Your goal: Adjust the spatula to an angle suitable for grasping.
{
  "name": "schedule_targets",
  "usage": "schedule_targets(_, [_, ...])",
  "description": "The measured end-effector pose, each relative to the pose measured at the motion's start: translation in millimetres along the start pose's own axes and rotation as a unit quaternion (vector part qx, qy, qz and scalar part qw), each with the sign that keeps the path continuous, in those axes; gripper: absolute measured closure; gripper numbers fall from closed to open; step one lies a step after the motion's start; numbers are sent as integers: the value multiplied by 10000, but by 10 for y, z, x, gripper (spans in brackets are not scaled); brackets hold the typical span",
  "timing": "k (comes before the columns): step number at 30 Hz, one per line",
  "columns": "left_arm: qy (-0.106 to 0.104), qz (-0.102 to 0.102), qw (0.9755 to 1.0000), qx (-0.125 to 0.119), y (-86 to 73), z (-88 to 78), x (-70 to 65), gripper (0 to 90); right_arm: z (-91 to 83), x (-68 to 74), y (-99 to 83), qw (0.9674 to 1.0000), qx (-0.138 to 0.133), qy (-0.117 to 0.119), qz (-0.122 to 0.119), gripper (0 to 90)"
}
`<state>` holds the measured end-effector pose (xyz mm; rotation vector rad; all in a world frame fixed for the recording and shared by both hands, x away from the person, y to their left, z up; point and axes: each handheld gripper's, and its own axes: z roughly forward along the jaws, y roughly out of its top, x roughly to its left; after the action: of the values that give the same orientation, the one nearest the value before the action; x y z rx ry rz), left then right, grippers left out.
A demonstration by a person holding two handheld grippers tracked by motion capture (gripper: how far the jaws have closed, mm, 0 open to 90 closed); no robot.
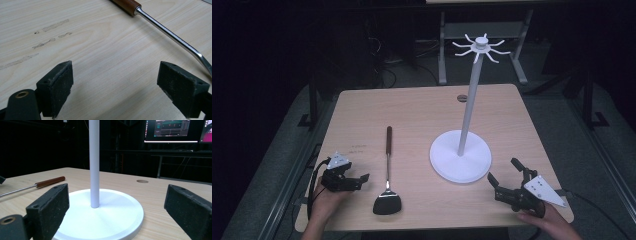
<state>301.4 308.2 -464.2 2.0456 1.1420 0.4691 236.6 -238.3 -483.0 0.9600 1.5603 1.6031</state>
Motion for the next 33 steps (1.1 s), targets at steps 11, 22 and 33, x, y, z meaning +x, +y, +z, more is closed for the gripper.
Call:
schedule_targets(11, [82,-259,9996,40,122,-25,60,262,0,-6,1,10000,1,56,10,55])
schedule_targets(22, [96,-329,9993,116,304,26,46,474,0,1,0,10000,3,28,-10,55])
schedule_targets(33, [236,-307,9992,66,526,122,52,663,0,1,0,10000,3,27,-11,55])
